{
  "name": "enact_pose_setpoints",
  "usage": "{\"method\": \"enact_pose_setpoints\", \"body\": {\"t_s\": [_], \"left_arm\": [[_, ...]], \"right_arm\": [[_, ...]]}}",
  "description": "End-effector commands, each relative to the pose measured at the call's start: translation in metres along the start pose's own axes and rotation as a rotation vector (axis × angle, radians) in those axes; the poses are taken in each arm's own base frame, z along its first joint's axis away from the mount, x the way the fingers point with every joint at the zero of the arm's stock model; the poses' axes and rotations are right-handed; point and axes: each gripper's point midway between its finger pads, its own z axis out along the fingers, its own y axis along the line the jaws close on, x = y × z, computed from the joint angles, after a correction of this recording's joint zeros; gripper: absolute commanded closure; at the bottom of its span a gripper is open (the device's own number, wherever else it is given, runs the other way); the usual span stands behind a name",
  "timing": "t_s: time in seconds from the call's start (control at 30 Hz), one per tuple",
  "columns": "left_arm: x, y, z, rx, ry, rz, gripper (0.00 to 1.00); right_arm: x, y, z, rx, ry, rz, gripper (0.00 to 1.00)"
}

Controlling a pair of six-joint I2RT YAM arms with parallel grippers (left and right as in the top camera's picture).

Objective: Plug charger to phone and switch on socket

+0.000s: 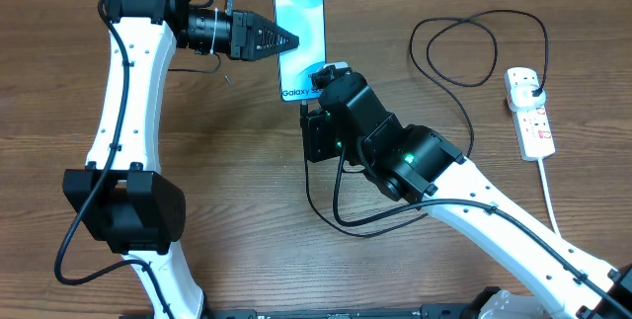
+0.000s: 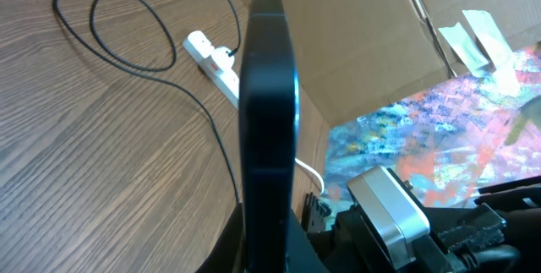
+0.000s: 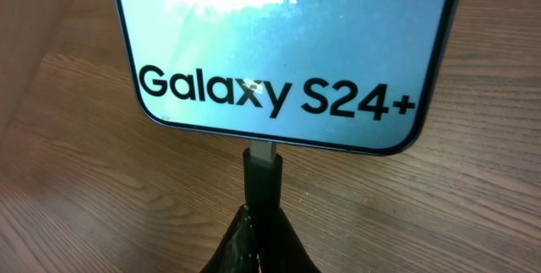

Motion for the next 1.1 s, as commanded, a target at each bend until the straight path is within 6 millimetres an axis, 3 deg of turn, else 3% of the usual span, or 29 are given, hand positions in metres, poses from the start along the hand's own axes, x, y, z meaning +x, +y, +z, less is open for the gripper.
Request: {"method": "enact_pose_setpoints", "body": {"t_s": [0.0,0.53,0.87,1.07], "left_arm": [[-0.007,-0.017,-0.002,0.069,-0.029,0.057,0.96],[-0.007,-0.017,-0.002,0.068,-0.029,0.065,0.96],[-0.007,-0.017,-0.002,0.069,-0.030,0.065,0.96],[-0.007,-0.017,-0.002,0.069,-0.031,0.069,0.96]], "right_arm": [[-0.016,0.004,-0.013,-0.010,-0.055,-0.003,0.96],[-0.019,-0.002,-0.013,-0.026,-0.046,0.020,0.96],[-0.011,0.014,-0.014,-0.119,0.003,-0.005,0.96],[-0.007,0.012,-0.014,-0.114,0.018,-0.005,0.96]]}}
